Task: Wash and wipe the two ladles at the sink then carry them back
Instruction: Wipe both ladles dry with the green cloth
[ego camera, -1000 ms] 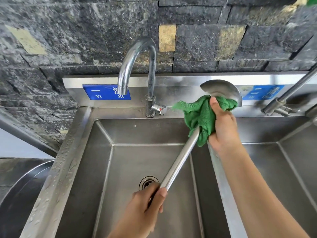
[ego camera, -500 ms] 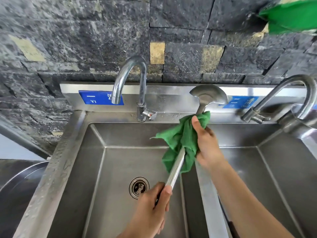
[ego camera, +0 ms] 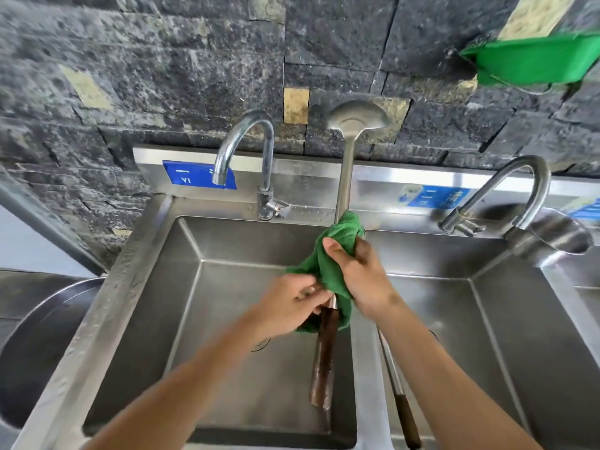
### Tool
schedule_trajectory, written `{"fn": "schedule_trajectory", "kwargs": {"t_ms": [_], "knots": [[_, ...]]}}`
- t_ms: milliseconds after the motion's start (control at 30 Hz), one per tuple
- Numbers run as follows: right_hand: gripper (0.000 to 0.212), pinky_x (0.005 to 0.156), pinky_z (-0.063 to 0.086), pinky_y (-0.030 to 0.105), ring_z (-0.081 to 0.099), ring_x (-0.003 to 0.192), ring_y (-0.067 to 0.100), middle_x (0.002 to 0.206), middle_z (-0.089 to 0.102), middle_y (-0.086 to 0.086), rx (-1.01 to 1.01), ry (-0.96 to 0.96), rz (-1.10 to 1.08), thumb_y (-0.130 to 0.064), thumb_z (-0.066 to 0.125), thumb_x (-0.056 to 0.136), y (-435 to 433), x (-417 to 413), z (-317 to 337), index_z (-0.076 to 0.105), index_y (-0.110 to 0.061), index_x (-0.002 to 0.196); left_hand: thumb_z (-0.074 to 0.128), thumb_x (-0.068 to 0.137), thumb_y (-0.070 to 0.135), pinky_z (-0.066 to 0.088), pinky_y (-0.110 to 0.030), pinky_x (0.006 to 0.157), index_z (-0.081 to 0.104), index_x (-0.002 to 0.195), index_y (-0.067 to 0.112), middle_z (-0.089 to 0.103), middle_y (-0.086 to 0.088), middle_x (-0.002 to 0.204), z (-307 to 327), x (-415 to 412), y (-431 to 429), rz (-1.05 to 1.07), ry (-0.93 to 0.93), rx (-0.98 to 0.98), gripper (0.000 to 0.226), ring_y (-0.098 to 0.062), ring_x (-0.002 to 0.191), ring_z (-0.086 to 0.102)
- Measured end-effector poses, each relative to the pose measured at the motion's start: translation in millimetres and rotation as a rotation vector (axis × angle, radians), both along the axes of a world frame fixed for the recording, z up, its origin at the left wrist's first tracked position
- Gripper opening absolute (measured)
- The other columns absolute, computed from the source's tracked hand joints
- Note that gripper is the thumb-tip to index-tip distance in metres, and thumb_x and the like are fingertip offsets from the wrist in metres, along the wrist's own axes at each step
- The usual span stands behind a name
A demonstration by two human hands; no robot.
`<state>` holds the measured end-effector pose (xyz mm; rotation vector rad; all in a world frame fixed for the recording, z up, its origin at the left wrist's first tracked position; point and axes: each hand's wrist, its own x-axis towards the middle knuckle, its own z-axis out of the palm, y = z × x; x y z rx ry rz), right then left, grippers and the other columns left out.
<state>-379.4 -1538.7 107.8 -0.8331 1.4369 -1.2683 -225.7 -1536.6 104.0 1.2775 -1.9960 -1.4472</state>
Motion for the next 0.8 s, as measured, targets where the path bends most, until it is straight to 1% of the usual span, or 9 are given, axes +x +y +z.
{"fn": "schedule_trajectory", "kwargs": {"t_ms": [133,200,300,367,467,567,633,700,800], "knots": [[0.019,0.080,0.059,0.042,0.072,0.082,0.026,0.088,0.076,0.011,-0.040,0.091,0.119,-0.019,0.066,0.097,8,-29,16,0.068,0.000,0.095,0.055,0.097,0.010,0.056,-0.032,0.085,0.069,0.100,0.022,0.074,0.003,0.099,46,-5,-28,0.121,0.118,0.005,0.018,-0.015,0.093,0.071],[0.025,0.080,0.061,0.041,0.074,0.086,0.030,0.095,0.077,0.015,-0.038,0.083,0.172,-0.019,0.066,0.098,15,-41,23,0.066,0.006,0.104,0.055,0.099,0.025,0.052,-0.037,0.096,0.068,0.100,0.028,0.072,0.005,0.108,63,-33,-43,0.277,0.168,-0.010,0.014,-0.015,0.103,0.067],[0.030,0.088,0.060,0.045,0.074,0.095,0.033,0.102,0.077,0.016,-0.015,0.063,0.272,-0.023,0.068,0.096,24,-47,30,0.066,0.003,0.110,0.048,0.101,0.041,0.048,-0.046,0.103,0.063,0.117,0.022,0.072,-0.001,0.106,82,-82,-61,0.445,0.302,0.290,0.029,-0.021,0.103,0.067],[0.031,0.097,0.057,0.048,0.073,0.105,0.033,0.111,0.076,0.015,-0.020,0.016,0.328,-0.026,0.068,0.096,29,-48,36,0.067,-0.003,0.116,0.042,0.105,0.032,0.054,-0.050,0.094,0.057,0.105,0.009,0.068,-0.009,0.080,88,-104,-62,0.519,0.506,0.473,0.028,-0.028,0.071,0.072],[0.027,0.097,0.058,0.045,0.072,0.107,0.028,0.114,0.075,0.014,-0.030,0.016,0.334,-0.022,0.063,0.100,37,-47,43,0.064,-0.004,0.120,0.039,0.106,0.025,0.057,-0.048,0.080,0.050,0.089,0.010,0.048,-0.002,0.064,92,-116,-60,0.599,0.581,0.356,0.025,-0.019,0.039,0.056],[0.029,0.094,0.059,0.046,0.075,0.096,0.022,0.102,0.077,0.006,-0.006,0.293,0.374,-0.043,0.065,0.094,56,-52,36,0.066,-0.019,0.109,0.032,0.106,0.016,0.059,-0.040,0.060,0.045,0.086,0.012,0.040,-0.001,0.065,105,-117,-73,0.660,0.683,0.267,0.024,-0.013,0.041,0.038],[0.032,0.091,0.059,0.045,0.074,0.091,0.014,0.094,0.076,-0.002,-0.004,0.394,0.395,-0.055,0.063,0.089,75,-60,27,0.064,-0.026,0.102,0.030,0.105,0.013,0.043,-0.027,0.041,0.044,0.087,0.015,0.040,0.000,0.068,120,-113,-85,0.708,0.688,0.191,0.023,-0.012,0.045,0.031],[0.033,0.091,0.059,0.043,0.073,0.092,0.011,0.094,0.074,-0.005,-0.013,0.391,0.428,-0.058,0.061,0.089,91,-69,20,0.061,-0.029,0.103,0.028,0.103,0.012,0.030,-0.022,0.038,0.043,0.086,0.016,0.039,0.001,0.069,129,-109,-94,0.733,0.696,0.152,0.023,-0.010,0.045,0.028],[0.029,0.089,0.059,0.036,0.071,0.091,0.005,0.094,0.073,-0.007,-0.010,0.394,0.472,-0.056,0.062,0.091,121,-76,10,0.057,-0.033,0.108,0.029,0.105,0.017,0.028,-0.021,0.036,0.042,0.084,0.016,0.040,0.002,0.067,130,-105,-97,0.741,0.718,0.126,0.025,-0.009,0.042,0.028]]}}
